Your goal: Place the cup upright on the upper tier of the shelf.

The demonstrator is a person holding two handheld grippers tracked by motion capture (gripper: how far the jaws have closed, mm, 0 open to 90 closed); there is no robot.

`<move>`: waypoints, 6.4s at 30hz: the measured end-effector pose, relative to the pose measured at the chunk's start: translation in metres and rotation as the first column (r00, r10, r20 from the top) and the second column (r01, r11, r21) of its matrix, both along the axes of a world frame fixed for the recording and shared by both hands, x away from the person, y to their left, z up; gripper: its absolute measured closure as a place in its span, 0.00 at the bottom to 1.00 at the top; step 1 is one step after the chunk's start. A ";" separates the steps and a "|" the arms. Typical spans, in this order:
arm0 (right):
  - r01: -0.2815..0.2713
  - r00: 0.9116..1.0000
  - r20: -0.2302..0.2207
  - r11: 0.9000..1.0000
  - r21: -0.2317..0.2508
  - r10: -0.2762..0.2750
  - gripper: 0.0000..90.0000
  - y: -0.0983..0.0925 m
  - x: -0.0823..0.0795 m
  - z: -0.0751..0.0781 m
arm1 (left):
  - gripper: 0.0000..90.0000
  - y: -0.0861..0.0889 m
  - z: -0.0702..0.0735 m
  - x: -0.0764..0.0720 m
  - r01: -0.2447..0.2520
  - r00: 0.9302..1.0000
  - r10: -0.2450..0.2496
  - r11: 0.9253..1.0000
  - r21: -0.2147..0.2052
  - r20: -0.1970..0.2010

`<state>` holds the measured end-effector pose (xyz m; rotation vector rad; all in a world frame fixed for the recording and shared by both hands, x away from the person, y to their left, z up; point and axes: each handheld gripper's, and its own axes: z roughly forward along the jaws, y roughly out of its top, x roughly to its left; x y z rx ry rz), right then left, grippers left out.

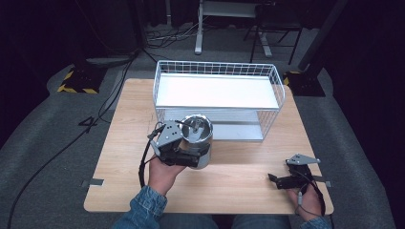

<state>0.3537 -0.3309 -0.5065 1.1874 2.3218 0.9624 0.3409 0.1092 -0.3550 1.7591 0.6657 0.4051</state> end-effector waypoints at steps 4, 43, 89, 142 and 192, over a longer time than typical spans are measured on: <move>0.000 1.000 0.000 1.000 0.000 0.000 0.00 0.000 0.000 0.000 | 0.04 0.001 0.009 0.000 0.004 1.000 -0.004 1.000 -0.006 0.002; 0.012 1.000 -0.001 1.000 0.000 -0.012 0.00 0.001 0.000 0.000 | 0.04 -0.019 0.120 0.054 0.003 0.998 0.000 0.999 -0.053 0.059; 0.010 1.000 0.001 1.000 0.004 -0.010 0.00 0.002 0.000 0.000 | 0.04 -0.052 0.124 0.158 -0.144 0.989 0.144 0.989 -0.018 0.044; 0.010 1.000 0.001 1.000 0.004 -0.010 0.00 0.002 0.000 0.000 | 0.03 -0.072 0.103 0.167 -0.177 0.984 0.176 0.984 0.017 0.034; -0.008 1.000 0.001 1.000 0.002 0.008 0.00 0.003 0.003 0.000 | 0.00 -0.006 0.123 0.058 -0.114 0.986 0.119 0.992 -0.051 0.119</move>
